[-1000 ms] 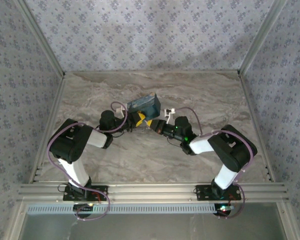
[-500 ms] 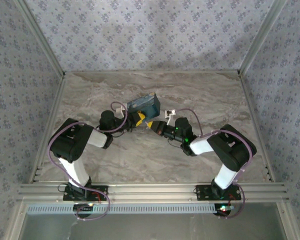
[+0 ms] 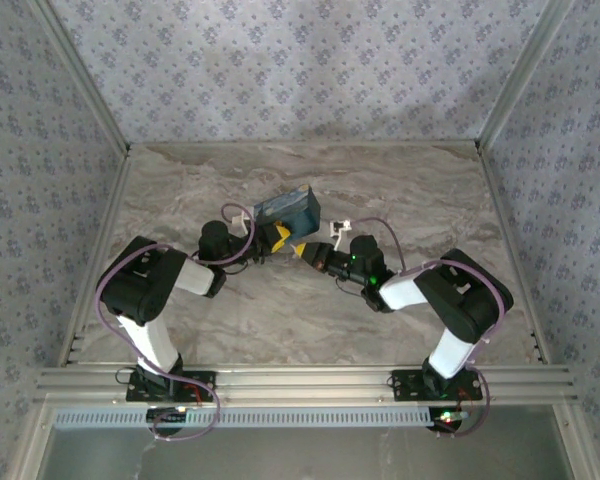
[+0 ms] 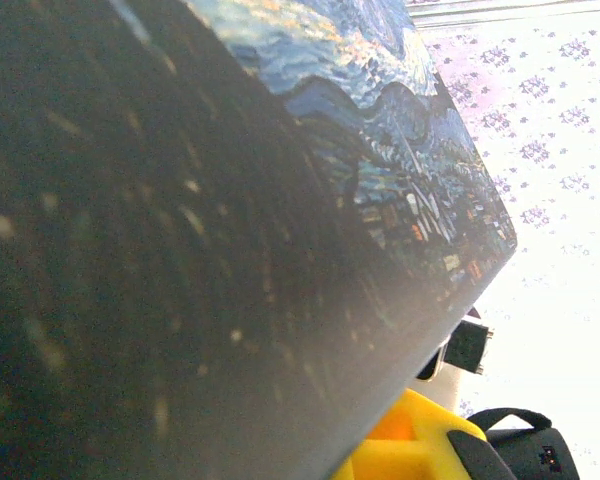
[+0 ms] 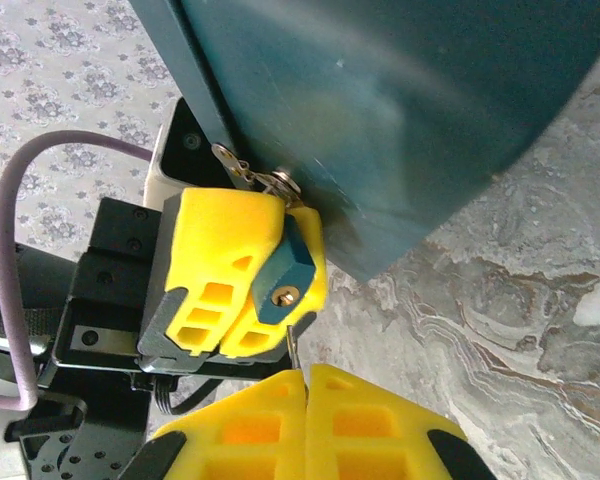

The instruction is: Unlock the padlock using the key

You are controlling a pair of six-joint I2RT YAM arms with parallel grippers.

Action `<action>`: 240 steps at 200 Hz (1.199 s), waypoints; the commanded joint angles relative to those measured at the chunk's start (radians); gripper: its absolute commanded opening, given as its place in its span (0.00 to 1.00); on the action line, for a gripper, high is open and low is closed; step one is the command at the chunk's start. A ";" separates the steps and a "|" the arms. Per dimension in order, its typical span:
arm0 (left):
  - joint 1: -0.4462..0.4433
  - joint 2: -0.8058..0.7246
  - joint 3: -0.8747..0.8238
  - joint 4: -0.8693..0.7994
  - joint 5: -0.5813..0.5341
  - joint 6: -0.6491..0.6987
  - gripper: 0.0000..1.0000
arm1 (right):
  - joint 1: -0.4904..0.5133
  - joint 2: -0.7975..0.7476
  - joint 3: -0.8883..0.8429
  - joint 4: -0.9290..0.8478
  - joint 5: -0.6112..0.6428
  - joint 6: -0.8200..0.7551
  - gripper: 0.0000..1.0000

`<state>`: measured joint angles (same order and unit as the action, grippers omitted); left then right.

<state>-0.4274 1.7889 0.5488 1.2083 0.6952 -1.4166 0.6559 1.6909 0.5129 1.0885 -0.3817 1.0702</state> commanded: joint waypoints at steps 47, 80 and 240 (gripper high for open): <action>0.003 0.008 -0.004 0.094 0.027 -0.007 0.00 | -0.004 0.012 0.056 -0.005 0.005 0.004 0.00; 0.003 0.009 -0.005 0.097 0.023 -0.010 0.00 | -0.004 0.012 0.050 0.003 0.000 0.004 0.00; 0.006 0.005 -0.014 0.105 0.025 -0.014 0.00 | -0.004 0.008 0.069 -0.041 0.007 -0.016 0.00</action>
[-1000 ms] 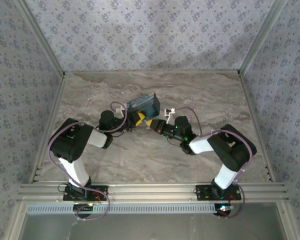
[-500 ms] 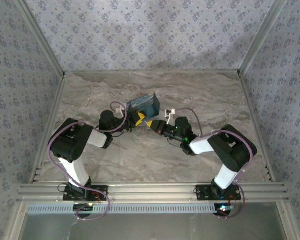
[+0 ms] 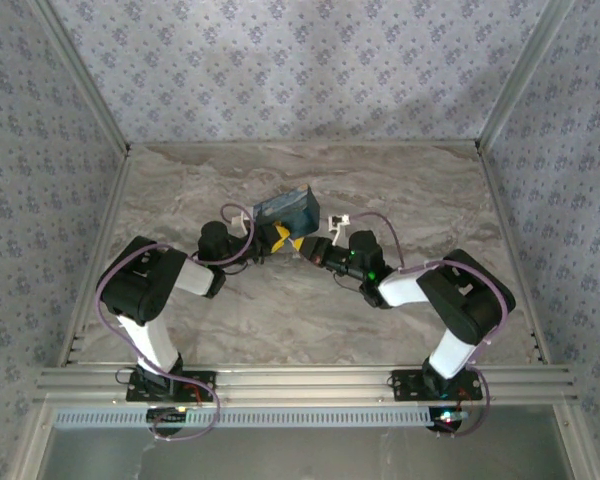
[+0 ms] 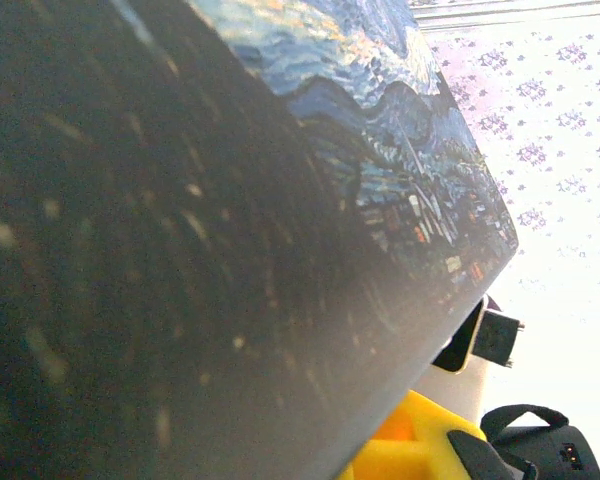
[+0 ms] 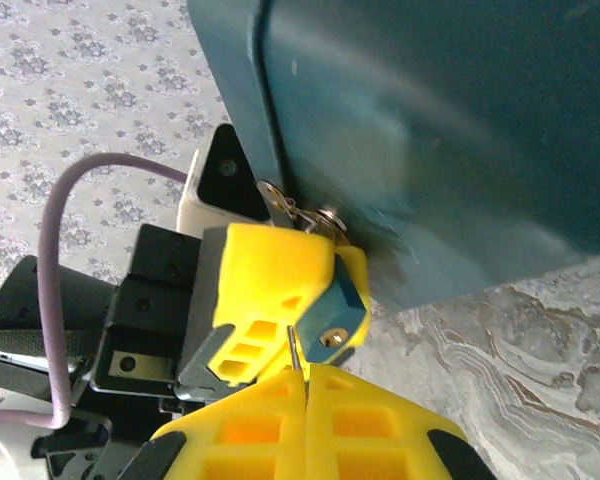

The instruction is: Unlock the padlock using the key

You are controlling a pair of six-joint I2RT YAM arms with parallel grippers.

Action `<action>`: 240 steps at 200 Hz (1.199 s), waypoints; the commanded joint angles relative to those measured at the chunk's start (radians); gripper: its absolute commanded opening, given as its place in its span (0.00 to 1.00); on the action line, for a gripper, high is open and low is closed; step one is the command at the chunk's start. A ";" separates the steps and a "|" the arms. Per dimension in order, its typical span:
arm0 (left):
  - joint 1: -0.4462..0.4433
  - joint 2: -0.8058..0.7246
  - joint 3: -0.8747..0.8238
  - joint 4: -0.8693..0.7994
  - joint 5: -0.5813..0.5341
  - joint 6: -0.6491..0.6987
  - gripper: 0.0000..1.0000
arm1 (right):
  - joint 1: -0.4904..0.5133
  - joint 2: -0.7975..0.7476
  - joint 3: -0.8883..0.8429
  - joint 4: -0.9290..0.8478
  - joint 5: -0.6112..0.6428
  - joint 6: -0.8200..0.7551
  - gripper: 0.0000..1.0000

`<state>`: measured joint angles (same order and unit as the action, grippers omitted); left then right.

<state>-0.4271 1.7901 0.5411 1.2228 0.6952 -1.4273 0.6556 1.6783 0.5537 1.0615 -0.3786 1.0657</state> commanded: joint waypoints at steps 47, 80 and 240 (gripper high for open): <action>0.007 0.012 -0.001 0.096 0.021 -0.010 0.00 | -0.001 0.012 0.006 -0.010 0.001 -0.002 0.00; 0.007 0.011 0.000 0.093 0.021 -0.011 0.00 | 0.001 -0.021 -0.030 -0.023 0.009 -0.010 0.00; -0.004 0.004 -0.005 0.096 0.032 -0.011 0.00 | 0.002 0.033 0.051 -0.036 -0.015 -0.017 0.00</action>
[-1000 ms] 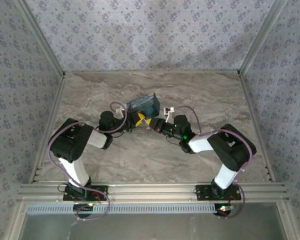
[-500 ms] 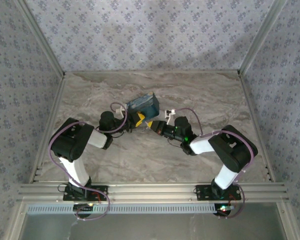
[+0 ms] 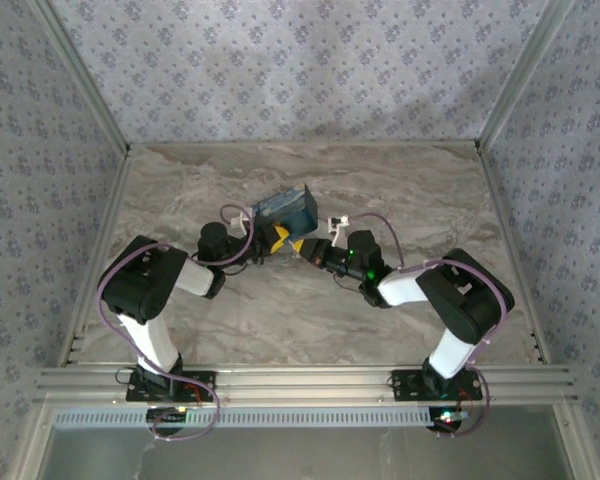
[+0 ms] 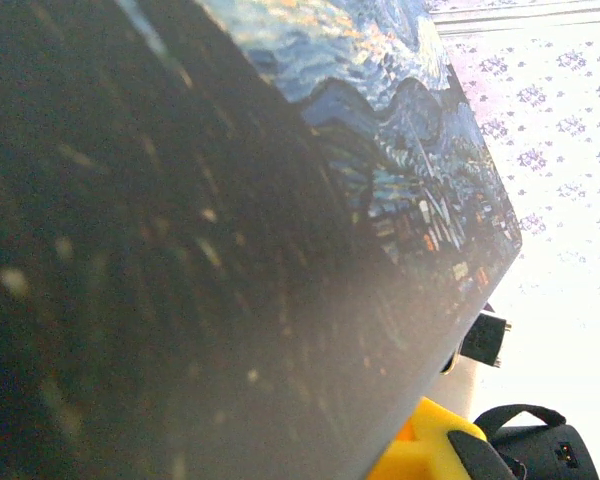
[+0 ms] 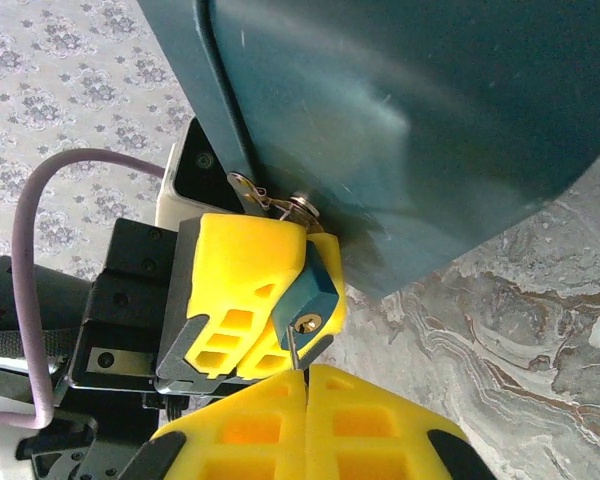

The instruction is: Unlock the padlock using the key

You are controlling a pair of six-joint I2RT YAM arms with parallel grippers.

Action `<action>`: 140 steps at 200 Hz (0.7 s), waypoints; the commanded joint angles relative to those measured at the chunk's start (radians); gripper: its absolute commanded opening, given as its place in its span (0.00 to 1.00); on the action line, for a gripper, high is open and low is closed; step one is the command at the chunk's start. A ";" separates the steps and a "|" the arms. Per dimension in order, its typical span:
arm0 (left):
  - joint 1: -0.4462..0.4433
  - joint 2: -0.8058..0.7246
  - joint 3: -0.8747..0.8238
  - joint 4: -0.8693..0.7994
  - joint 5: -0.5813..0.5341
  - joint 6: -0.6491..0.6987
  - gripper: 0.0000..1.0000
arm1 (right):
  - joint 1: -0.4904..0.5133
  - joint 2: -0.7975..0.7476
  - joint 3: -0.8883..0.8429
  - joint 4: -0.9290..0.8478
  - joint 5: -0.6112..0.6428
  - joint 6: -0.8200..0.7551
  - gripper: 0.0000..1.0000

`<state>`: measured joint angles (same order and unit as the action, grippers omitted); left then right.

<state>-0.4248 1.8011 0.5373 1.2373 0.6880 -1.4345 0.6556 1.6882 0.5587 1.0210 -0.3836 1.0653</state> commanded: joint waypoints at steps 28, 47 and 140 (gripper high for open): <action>-0.005 -0.008 -0.002 0.089 0.038 -0.009 0.00 | 0.011 0.019 0.055 -0.035 -0.001 -0.044 0.00; -0.006 -0.008 0.000 0.090 0.042 -0.009 0.00 | 0.012 0.019 0.043 -0.012 -0.001 -0.044 0.00; -0.005 -0.006 -0.006 0.142 0.069 -0.029 0.00 | -0.047 0.098 0.069 0.188 -0.067 0.113 0.00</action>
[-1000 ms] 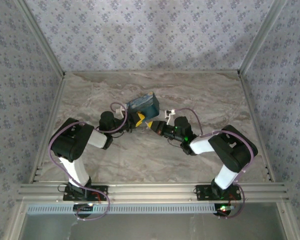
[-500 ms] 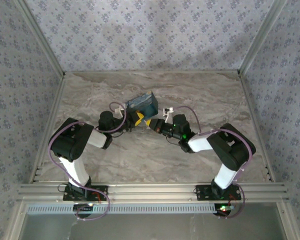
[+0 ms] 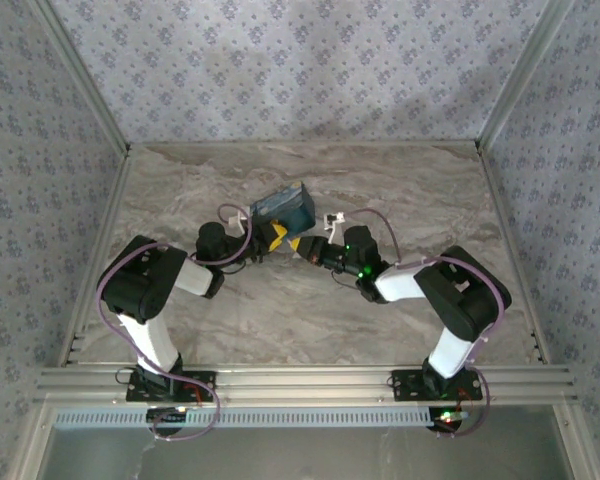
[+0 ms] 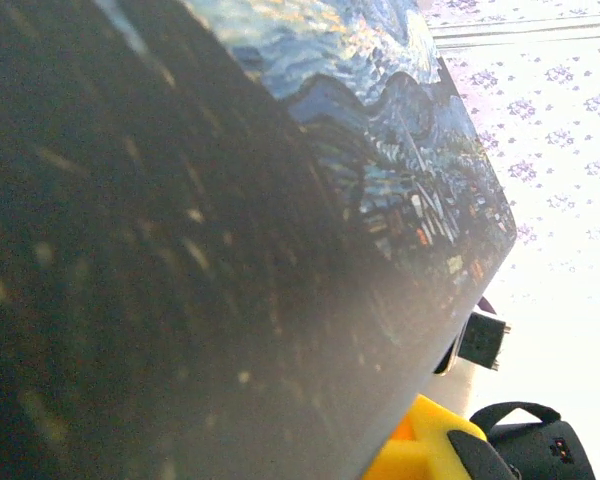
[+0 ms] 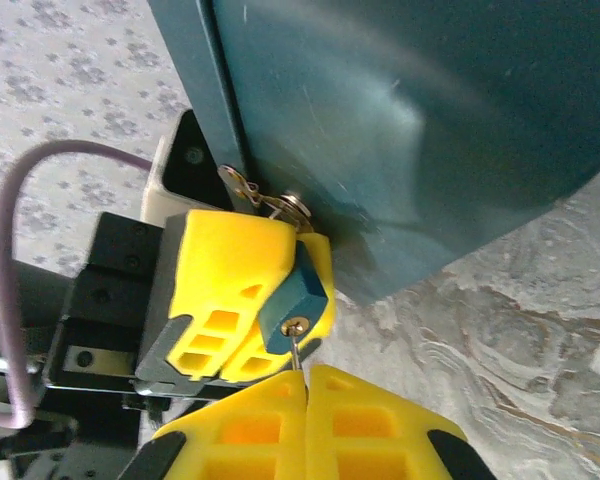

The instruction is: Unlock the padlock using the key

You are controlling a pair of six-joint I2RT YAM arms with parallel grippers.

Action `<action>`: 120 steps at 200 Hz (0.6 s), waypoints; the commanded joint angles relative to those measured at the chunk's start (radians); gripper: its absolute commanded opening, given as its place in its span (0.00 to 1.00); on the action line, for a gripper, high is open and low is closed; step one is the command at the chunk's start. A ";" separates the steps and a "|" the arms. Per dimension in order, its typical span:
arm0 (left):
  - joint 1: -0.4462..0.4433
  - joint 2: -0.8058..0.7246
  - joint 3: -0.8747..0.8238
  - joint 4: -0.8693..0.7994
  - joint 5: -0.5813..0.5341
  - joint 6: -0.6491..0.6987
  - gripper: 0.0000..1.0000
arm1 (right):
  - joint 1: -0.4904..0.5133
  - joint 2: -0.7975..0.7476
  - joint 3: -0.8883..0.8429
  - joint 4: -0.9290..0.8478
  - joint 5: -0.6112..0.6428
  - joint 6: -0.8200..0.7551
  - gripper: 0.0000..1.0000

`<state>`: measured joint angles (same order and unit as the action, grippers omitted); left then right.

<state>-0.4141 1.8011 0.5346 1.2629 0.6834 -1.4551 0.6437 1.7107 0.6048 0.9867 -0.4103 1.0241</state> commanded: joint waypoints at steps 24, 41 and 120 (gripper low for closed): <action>-0.017 -0.003 -0.006 0.132 0.076 -0.020 0.00 | -0.035 0.141 0.043 0.325 -0.065 0.240 0.00; -0.017 -0.003 -0.003 0.135 0.083 -0.023 0.00 | -0.017 0.129 0.054 0.219 -0.064 0.151 0.00; -0.017 -0.008 -0.006 0.128 0.096 -0.024 0.00 | 0.019 0.008 0.052 -0.071 0.043 -0.183 0.00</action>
<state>-0.4038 1.8030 0.5243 1.2835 0.6685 -1.4723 0.6510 1.7496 0.6250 1.0119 -0.4183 0.9646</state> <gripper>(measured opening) 0.064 0.063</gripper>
